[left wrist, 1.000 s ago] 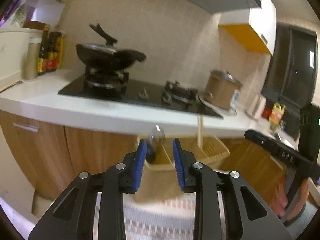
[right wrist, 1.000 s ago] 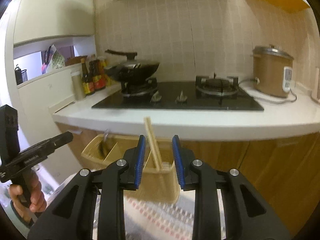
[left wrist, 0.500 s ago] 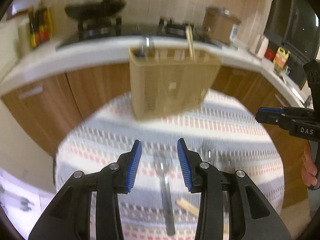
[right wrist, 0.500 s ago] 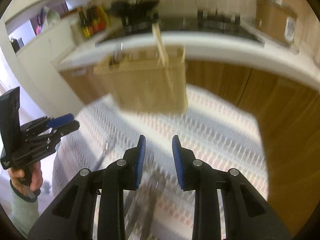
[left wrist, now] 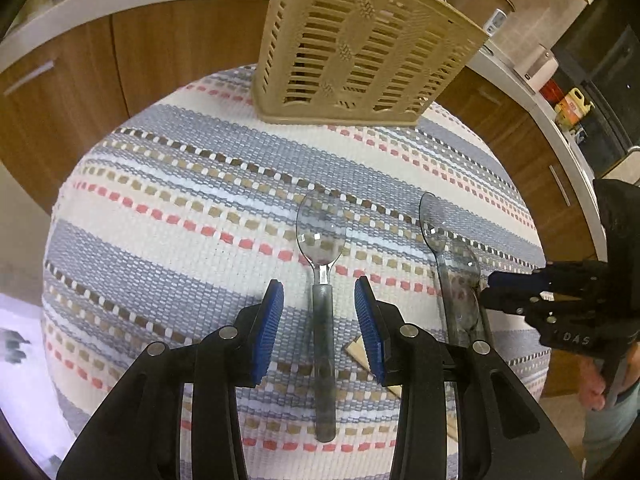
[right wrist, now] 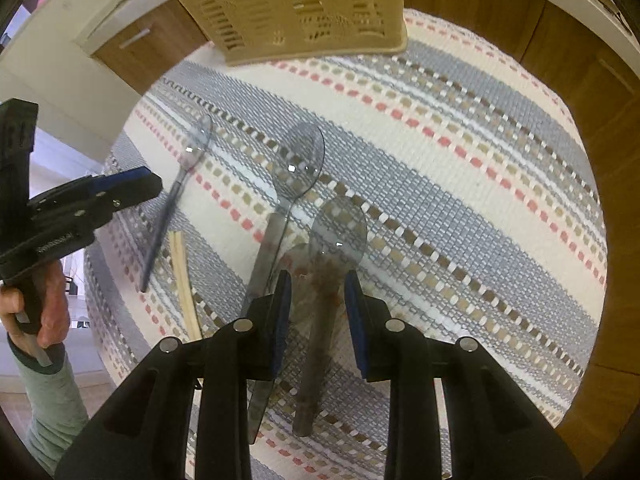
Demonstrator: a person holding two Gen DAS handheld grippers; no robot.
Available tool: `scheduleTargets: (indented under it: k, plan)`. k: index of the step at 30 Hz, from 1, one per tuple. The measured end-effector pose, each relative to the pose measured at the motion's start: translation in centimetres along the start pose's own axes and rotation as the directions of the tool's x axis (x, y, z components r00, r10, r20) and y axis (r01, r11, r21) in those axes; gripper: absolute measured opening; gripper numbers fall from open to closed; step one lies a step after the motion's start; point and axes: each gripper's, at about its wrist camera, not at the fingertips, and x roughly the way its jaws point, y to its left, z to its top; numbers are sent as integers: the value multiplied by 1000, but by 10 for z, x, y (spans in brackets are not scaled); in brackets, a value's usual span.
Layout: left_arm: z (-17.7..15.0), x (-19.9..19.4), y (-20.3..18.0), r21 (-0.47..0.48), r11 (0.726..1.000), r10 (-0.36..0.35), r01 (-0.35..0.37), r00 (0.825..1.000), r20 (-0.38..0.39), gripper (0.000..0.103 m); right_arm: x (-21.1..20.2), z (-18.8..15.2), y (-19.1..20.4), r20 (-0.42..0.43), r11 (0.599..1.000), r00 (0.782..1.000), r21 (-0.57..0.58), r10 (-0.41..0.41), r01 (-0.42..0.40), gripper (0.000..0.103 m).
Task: Organize utensils
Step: 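Grasp a clear plastic spoon with each tool from the table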
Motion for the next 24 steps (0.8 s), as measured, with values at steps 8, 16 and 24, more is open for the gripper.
scheduleTargets:
  k: [8, 16, 24]
  plan:
    - [6, 13, -7, 16, 1000, 8, -8, 1000, -28, 36, 8, 9, 1, 10, 1000, 1000, 18, -11, 11, 25]
    - [15, 31, -23, 50, 997, 66, -65, 997, -36, 36, 5, 19, -21, 28, 997, 1000, 72, -8, 6, 23]
    - [24, 43, -36, 93, 988, 130, -127, 991, -27, 36, 2, 23, -22, 4, 998, 999, 21, -53, 53, 23]
